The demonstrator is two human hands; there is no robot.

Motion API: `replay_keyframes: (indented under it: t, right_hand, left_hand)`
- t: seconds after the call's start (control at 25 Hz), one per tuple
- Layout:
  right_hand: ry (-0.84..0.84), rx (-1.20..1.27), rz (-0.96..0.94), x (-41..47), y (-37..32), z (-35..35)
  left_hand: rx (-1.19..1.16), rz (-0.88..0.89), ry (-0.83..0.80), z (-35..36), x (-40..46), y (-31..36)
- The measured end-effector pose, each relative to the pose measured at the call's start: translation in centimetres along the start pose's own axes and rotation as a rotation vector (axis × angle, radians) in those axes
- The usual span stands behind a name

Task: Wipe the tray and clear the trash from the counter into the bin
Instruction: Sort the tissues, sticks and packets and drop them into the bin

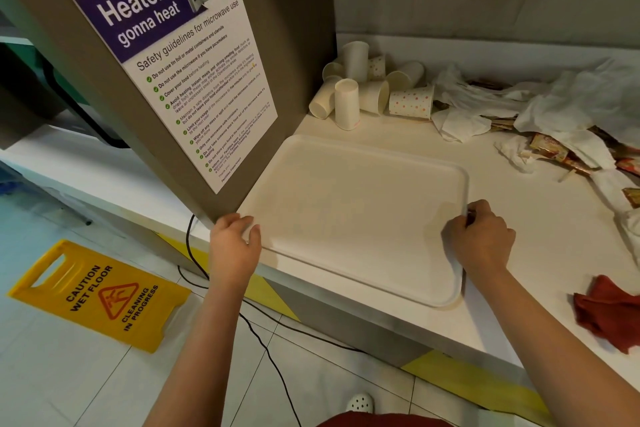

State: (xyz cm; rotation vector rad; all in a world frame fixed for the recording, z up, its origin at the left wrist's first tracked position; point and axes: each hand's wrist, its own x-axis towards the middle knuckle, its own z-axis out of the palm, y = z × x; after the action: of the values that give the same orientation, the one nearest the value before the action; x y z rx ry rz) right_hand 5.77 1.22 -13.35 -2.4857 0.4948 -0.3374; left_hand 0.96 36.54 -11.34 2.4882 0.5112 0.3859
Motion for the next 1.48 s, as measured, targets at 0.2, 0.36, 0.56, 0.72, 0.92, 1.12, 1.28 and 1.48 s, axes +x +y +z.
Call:
replay_keyframes:
  t: [0.2, 0.36, 0.56, 0.72, 0.92, 1.12, 1.28, 1.48]
  right_hand:
    - [0.006, 0.014, 0.001, 0.0, 0.3, 0.1]
    - [-0.033, 0.048, 0.002, 0.0, 0.2, -0.2]
    - [-0.048, 0.078, 0.029, -0.1, 0.2, -0.4]
    - [-0.023, 0.072, 0.049, 0.1, -0.1, -0.3]
    - [-0.022, 0.03, 0.079, 0.3, 0.2, 0.0]
    - [-0.038, 0.037, 0.046, 0.4, -0.1, -0.1]
    - [-0.052, -0.013, 0.064, 0.6, -0.3, 0.0]
    - [-0.052, -0.058, 0.092, 0.9, -0.7, -0.2]
  left_hand:
    - [0.033, -0.077, 0.009, 0.4, -0.6, -0.4]
    - [-0.038, -0.207, 0.006, 0.3, -0.2, 0.4]
    - [-0.071, -0.245, -0.002, 0.3, -0.1, 0.4]
    - [-0.124, -0.259, 0.012, 0.5, -0.2, 0.8]
    - [-0.109, -0.25, 0.0, 0.7, -0.1, 0.9]
    - [-0.122, -0.242, 0.012, 0.4, 0.1, 1.5]
    - [-0.143, -0.257, 0.008, 0.4, 0.2, 1.9]
    - [-0.171, -0.271, -0.022, 0.4, 0.7, 2.3]
